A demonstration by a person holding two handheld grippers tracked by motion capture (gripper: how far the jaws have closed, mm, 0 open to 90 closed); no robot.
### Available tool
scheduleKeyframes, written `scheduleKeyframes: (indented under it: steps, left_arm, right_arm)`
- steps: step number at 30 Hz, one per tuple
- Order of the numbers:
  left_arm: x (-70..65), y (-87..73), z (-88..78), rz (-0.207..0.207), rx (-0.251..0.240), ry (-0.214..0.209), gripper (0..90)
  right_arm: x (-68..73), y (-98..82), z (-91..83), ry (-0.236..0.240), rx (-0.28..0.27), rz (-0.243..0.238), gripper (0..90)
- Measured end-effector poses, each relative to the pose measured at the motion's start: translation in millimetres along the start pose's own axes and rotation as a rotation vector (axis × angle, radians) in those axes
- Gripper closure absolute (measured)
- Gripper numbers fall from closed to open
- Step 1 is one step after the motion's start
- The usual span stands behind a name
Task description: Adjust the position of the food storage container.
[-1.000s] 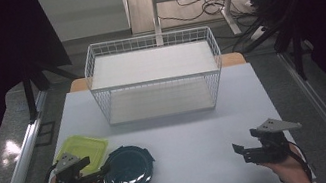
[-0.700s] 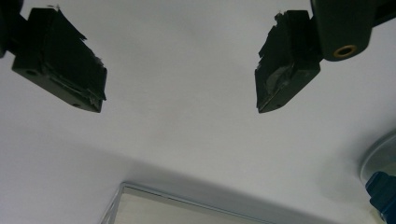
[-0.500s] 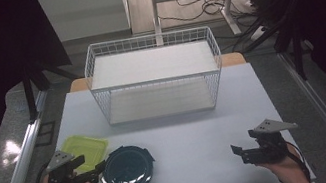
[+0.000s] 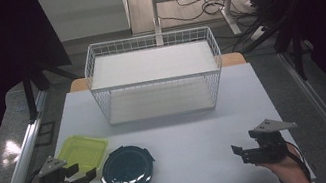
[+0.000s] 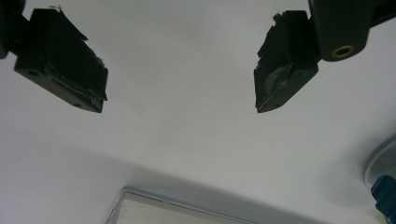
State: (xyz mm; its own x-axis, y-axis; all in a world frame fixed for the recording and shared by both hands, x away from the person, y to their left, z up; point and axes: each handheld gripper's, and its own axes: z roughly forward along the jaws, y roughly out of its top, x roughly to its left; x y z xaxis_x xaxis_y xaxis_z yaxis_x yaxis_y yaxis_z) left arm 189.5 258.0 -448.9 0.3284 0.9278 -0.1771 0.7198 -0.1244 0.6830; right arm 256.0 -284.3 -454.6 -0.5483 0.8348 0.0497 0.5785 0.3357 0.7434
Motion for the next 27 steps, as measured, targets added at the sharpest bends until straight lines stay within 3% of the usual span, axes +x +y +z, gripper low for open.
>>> scheduleKeyframes:
  steps: [4, 10, 19, 23, 27]
  left_arm:
    - [2.8, -4.9, 2.2, 0.007, 0.037, 0.015, 39.0]
    - [8.4, -15.3, 10.1, -0.016, 0.095, 0.008, 53.6]
    - [8.6, -30.7, 28.0, -0.031, 0.183, -0.069, 82.6]
    - [7.7, -32.7, 32.4, -0.031, 0.203, -0.084, 89.6]
    - [6.1, -32.8, 36.2, -0.031, 0.212, -0.090, 90.0]
  right_arm:
    - [-0.4, -0.5, 1.4, -0.003, 0.009, 0.001, 17.4]
    - [-1.1, -1.1, 2.4, -0.008, 0.016, 0.006, 17.4]
    - [-2.0, -2.1, 3.4, -0.013, 0.023, 0.015, 17.4]
    - [-1.4, -1.6, 3.4, 0.009, 0.016, 0.025, 17.4]
    - [-1.4, -2.1, 4.0, 0.005, 0.020, 0.023, 17.4]
